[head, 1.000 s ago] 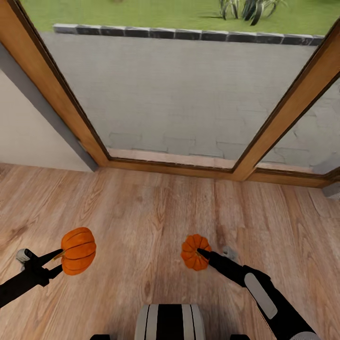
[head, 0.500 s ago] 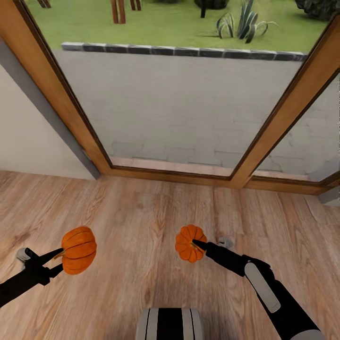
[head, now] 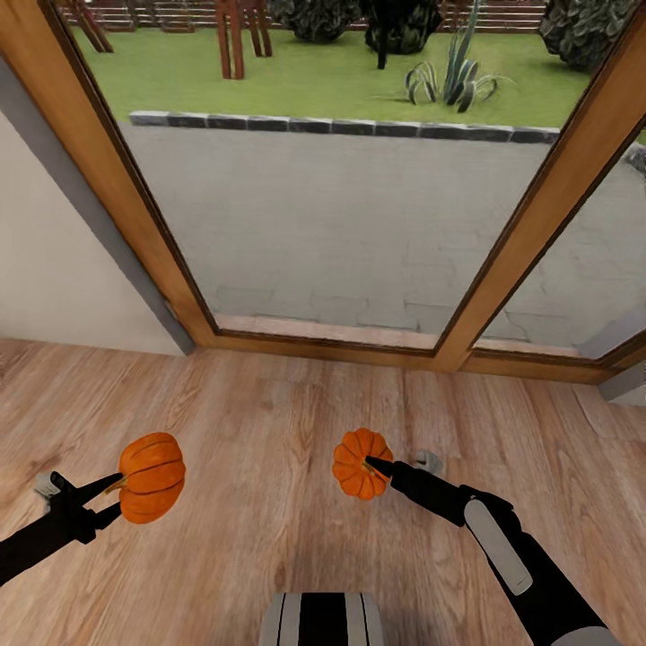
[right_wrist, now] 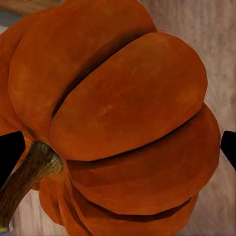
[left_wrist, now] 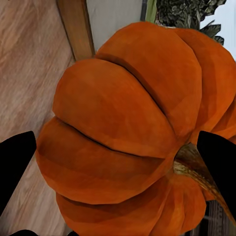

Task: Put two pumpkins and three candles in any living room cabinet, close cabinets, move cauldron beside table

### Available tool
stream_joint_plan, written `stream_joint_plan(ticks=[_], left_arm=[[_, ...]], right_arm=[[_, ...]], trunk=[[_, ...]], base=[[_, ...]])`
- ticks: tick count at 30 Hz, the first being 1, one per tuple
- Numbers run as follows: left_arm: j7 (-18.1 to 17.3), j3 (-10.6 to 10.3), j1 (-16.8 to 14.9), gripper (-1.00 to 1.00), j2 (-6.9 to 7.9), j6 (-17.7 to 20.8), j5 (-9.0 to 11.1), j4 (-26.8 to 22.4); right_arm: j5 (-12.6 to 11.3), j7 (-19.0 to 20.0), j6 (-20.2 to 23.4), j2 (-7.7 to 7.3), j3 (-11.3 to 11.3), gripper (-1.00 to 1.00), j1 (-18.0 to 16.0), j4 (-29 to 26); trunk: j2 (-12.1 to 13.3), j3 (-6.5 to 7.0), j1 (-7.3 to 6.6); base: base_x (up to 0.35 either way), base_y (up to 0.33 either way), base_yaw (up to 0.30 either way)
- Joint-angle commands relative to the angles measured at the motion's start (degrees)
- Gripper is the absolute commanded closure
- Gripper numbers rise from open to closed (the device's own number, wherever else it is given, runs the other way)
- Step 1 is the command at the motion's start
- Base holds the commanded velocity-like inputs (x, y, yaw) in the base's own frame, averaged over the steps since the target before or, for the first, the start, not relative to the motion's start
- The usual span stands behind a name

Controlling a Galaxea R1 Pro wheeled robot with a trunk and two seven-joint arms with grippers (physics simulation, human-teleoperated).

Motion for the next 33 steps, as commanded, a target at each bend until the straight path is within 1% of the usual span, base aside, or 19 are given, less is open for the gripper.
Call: stream_joint_plan(ticks=[1,6,10,17,22,26,29,33], left_arm=[[-0.14,-0.36,-0.06,1.00,0.07,0.55,0.34,0.05],[0.02,-0.35,-0.10,1.00,0.07,0.58,0.32,0.00],[0.03,-0.41,-0.10,1.00,0.06,0.58,0.32,-1.00],[0.04,-0.45,-0.11,1.00,0.09,0.58,0.32,-1.43],[0.04,-0.45,-0.10,1.00,0.06,0.58,0.24,-1.51],[0.04,-0.38,-0.08,1.00,0.06,0.60,-0.66,-1.53],[0.04,-0.31,-0.10,1.00,0.06,0.65,-0.90,-1.53],[-0.01,-0.28,-0.09,1.00,0.06,0.67,-0.95,-1.51]], right_arm=[[-0.11,-0.15,0.16,-0.04,0.06,1.00,-0.02,0.01],[-0.16,-0.15,0.16,-0.04,0.06,1.00,-0.02,-0.01],[-0.35,-0.15,0.16,-0.04,0.06,1.00,-0.02,0.06],[-0.47,-0.15,0.16,-0.04,0.01,1.00,-0.02,0.02],[-0.52,-0.15,0.18,-0.04,0.00,1.00,-0.02,-0.15],[-0.51,-0.15,0.18,-0.04,-0.02,1.00,-0.02,-0.05],[-0.41,-0.15,0.17,-0.04,-0.01,1.00,-0.02,-0.05],[-0.24,-0.15,0.16,-0.04,-0.02,1.00,-0.02,0.08]], trunk=[[0.00,0.19,-0.03],[0.07,1.30,-0.16],[0.12,2.19,-0.26],[0.21,3.74,-0.44],[0.28,4.84,-0.57],[0.33,5.73,-0.68],[0.37,6.39,-0.75],[0.37,6.39,-0.75]], base=[[0.000,0.000,0.000],[0.000,0.000,0.000],[-0.087,0.000,0.007],[-0.307,0.000,0.184],[-0.339,0.000,0.020],[-0.340,0.000,0.001],[-0.340,0.000,0.030],[-0.340,0.000,0.205]])
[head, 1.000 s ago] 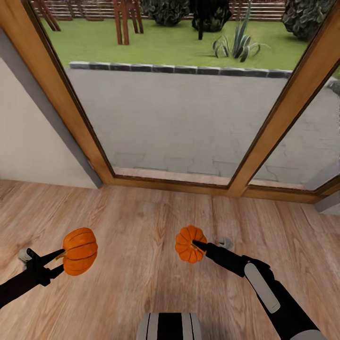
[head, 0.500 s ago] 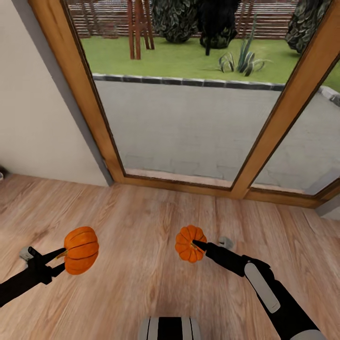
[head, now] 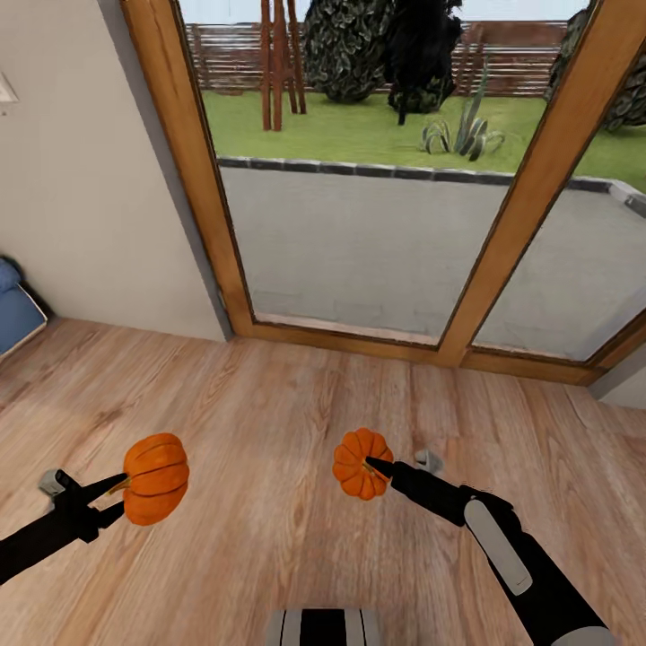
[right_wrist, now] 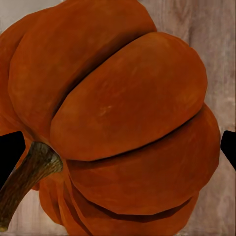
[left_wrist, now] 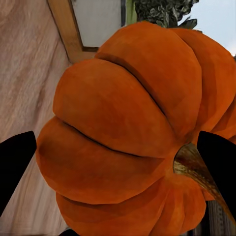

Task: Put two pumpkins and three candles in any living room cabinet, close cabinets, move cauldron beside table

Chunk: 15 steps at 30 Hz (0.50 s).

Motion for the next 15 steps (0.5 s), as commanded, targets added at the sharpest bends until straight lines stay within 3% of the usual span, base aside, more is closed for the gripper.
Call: stream_joint_plan(ticks=[1,7,15], left_arm=[[-0.22,-0.31,-0.10,1.00,0.07,0.68,0.57,0.06],[-0.24,-0.07,-0.10,1.00,0.07,0.69,0.64,0.10],[-0.56,0.30,-0.10,1.00,0.07,0.68,0.61,0.10]], right_arm=[[-0.61,-0.12,0.22,-0.04,0.04,1.00,-0.02,-0.06],[-0.38,-0.11,0.22,-0.04,0.06,1.00,-0.02,-0.03],[-0.11,-0.12,0.22,-0.04,0.08,1.00,-0.02,-0.06]], trunk=[[-0.02,-0.03,-0.05],[-0.02,-0.03,-0.05],[-0.02,-0.03,-0.05]], base=[[-0.340,0.000,0.146],[-0.310,-0.047,0.038],[-0.183,-0.238,0.009]])
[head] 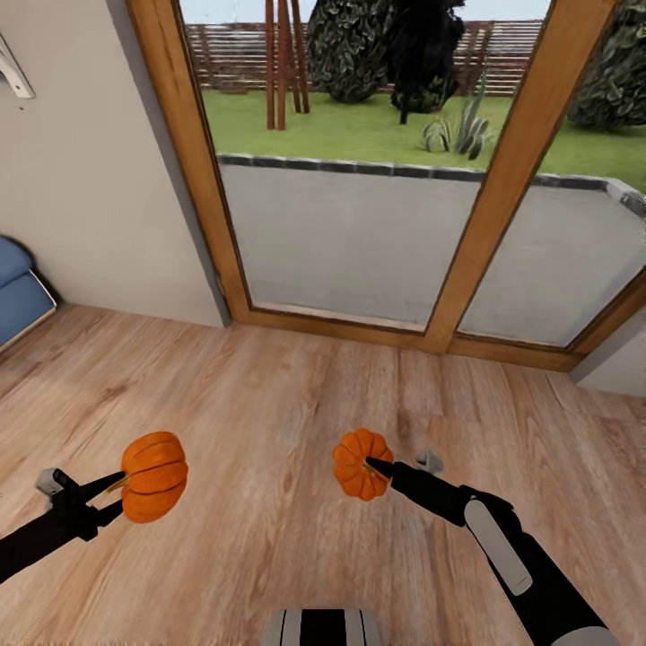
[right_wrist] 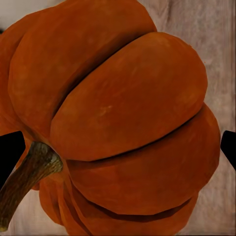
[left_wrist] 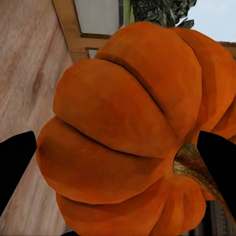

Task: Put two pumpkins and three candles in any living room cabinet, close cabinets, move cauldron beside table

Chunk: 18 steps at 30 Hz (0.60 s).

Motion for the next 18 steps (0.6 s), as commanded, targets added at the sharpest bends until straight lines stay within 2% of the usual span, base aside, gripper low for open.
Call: stream_joint_plan(ticks=[1,7,18], left_arm=[[-0.22,-0.30,-0.08,1.00,0.08,0.69,0.59,-0.01],[-0.24,-0.36,-0.08,1.00,0.08,0.63,0.89,0.11],[-0.59,-0.15,-0.09,1.00,0.08,0.73,1.47,0.07]], right_arm=[[-0.57,-0.10,0.20,-0.03,0.06,1.00,-0.03,-0.03],[-0.51,-0.10,0.20,-0.03,0.05,1.00,-0.03,-0.04],[-0.50,-0.10,0.20,-0.03,0.08,1.00,-0.03,0.00]], trunk=[[-0.02,-0.03,-0.03],[-0.02,-0.03,-0.03],[-0.02,-0.03,-0.03]], base=[[-0.102,-0.299,0.127],[-0.067,-0.271,0.232],[-0.004,-0.025,0.271]])
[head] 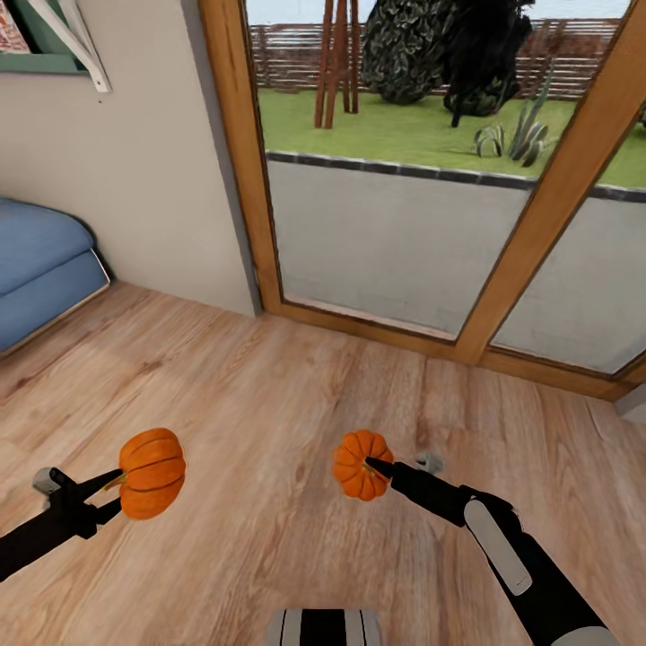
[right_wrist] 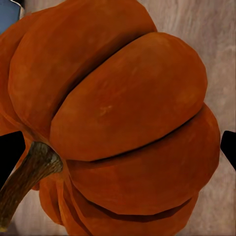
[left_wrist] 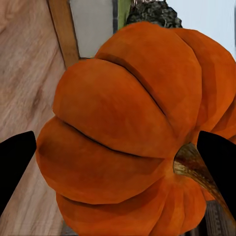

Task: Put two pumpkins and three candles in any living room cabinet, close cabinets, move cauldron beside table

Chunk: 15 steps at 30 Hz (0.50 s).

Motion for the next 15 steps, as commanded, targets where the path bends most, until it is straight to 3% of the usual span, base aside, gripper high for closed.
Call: stream_joint_plan(ticks=[1,6,15], left_arm=[[-0.19,-0.33,-0.08,1.00,0.07,0.72,0.55,0.05],[-0.17,-0.26,-0.06,1.00,0.07,5.92,0.30,-0.01],[0.34,-0.43,-0.04,1.00,0.07,6.44,-0.23,-0.03]], right_arm=[[-0.35,-0.15,0.19,-0.05,0.05,1.00,-0.01,-0.03],[-0.29,-0.15,0.19,-0.05,0.06,1.00,-0.01,-0.03],[-0.24,-0.15,0.19,-0.05,0.06,1.00,-0.01,0.00]], trunk=[[-0.02,-0.04,-0.01],[0.00,0.18,-0.04],[0.12,2.18,-0.27]], base=[[0.000,0.000,0.272],[0.000,0.000,0.272],[-0.018,0.000,0.272]])
